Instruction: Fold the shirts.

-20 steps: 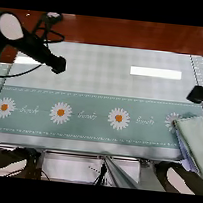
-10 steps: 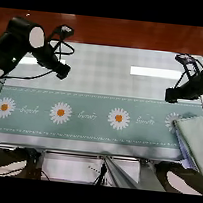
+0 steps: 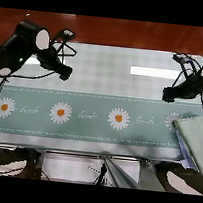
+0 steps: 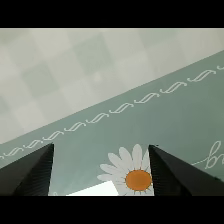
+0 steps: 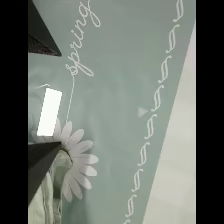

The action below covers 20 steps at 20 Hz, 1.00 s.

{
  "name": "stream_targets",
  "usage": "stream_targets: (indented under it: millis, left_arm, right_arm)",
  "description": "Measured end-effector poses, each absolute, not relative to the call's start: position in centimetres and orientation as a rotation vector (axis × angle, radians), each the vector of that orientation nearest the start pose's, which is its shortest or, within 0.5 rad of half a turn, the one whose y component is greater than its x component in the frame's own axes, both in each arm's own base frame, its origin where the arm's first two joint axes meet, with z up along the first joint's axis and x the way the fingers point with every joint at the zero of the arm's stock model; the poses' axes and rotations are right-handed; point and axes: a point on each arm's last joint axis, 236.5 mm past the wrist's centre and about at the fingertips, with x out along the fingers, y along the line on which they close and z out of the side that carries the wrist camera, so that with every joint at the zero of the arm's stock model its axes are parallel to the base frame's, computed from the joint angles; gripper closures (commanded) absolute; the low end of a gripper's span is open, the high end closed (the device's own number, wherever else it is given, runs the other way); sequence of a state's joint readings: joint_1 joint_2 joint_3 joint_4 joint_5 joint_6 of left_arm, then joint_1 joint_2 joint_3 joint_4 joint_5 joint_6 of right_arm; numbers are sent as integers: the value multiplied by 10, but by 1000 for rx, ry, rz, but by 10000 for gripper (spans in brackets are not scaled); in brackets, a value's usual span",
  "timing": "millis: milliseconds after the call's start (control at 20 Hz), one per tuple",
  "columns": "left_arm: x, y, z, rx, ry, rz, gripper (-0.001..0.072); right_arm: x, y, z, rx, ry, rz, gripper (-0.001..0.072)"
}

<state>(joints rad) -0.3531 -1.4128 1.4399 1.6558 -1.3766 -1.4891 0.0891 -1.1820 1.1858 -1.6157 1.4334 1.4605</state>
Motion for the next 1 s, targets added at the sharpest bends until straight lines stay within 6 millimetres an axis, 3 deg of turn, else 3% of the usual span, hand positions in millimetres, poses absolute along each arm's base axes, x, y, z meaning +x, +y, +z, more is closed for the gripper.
stream_targets:
  millis: [300,450,1000]
  left_arm:
    - [368,-119,29,281,1283,-278,-13]
    - [369,-119,26,269,1258,-275,-13]
    - [372,-121,24,254,1235,-277,-13]
  right_arm:
    - [346,25,42,-138,1321,102,99]
    - [358,28,45,-96,1272,82,99]
    - [366,31,48,-59,1234,72,99]
